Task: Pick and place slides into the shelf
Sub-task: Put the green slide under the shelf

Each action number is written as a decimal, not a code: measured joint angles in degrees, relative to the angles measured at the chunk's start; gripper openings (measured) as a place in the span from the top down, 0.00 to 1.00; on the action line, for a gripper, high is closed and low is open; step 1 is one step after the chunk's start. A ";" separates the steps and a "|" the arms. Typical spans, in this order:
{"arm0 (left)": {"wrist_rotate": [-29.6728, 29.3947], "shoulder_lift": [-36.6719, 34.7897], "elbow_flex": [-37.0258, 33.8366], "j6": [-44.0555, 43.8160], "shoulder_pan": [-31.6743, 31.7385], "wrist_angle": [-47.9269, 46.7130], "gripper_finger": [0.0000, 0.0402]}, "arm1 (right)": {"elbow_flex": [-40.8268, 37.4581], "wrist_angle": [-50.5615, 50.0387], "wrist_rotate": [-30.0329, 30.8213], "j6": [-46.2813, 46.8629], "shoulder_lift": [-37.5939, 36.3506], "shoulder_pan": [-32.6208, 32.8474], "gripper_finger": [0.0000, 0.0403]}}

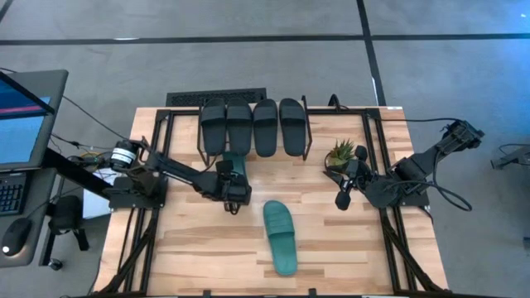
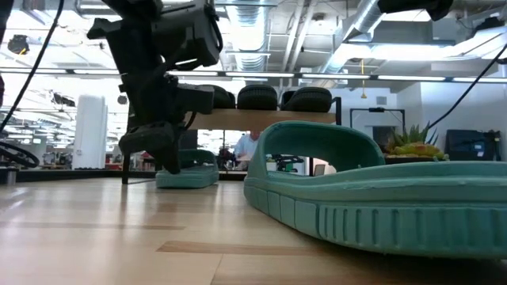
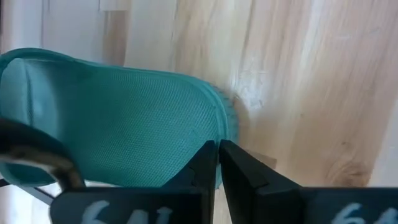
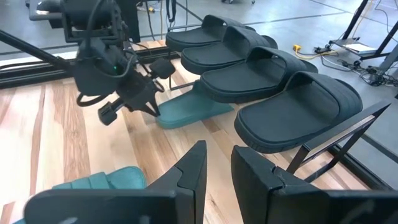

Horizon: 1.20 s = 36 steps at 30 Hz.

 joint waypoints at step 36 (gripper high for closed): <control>-0.64 0.04 -0.04 5.14 7.29 1.49 0.97 | 0.00 0.00 0.00 0.00 0.00 0.00 0.84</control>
